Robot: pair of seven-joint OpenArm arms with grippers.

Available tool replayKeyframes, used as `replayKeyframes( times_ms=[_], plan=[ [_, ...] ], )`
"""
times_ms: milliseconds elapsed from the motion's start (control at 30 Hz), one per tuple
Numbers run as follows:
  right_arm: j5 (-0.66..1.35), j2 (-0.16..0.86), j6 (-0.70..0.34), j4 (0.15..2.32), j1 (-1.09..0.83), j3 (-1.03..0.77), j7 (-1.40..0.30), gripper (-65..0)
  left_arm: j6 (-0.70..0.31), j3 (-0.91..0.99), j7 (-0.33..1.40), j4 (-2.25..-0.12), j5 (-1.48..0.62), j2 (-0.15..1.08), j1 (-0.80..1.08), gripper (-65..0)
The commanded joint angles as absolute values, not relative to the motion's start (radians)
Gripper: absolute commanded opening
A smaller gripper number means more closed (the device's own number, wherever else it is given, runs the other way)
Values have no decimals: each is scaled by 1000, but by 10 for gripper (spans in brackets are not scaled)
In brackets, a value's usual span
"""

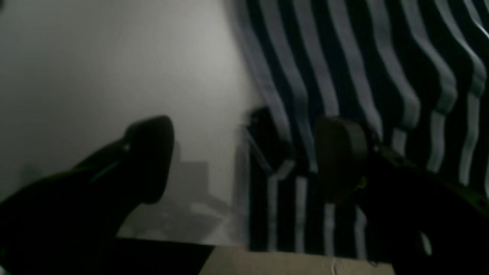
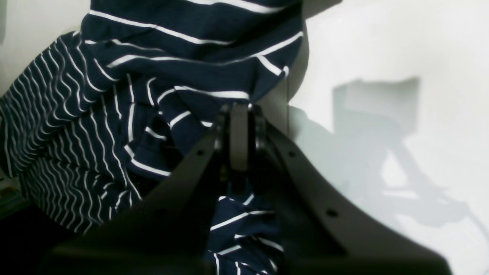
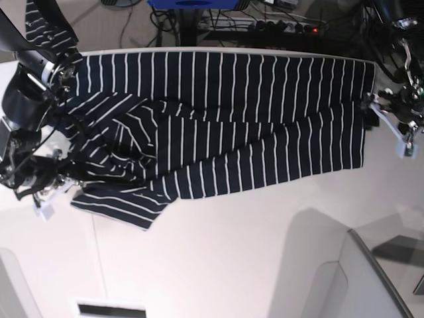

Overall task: Layout the t-shirt on the table in an organized manner, then fold the t-shirt properly
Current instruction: 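Move the left gripper along the shirt side toward the hem and grasp, then fold the shirt side inward with both grippers toward the shirt middle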

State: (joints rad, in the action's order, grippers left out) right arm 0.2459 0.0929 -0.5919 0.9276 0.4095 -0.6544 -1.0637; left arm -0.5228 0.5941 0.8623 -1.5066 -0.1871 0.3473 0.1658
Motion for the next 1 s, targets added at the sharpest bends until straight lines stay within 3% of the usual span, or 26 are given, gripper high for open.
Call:
replayKeyframes(
  times_ms=[0,233,433,633,833,967],
  plan=[
    [262,102,-596,943,437,-653,-1053,-648,-521,596,843,-1480,-203,378,117,-97],
    [262,102,-596,943,437,-653,-1055,-648,-524,596,825,-1064,-208,469,-151,-97],
    [262,104,-596,943,437,-653,-1056,-648,-526,582,653,-791,-202,499,-288,-97],
    [262,104,-596,943,437,-653,-1056,-648,-526,389,545,-562,-214,516,-389,-99],
    [260,113,-596,943,437,-653,-1055,-648,-521,377,460,-484,-214,486,-395,-206],
    [262,124,-596,941,437,-653,-1056,-648,-519,378,421,-444,-213,467,-398,-239]
  ],
)
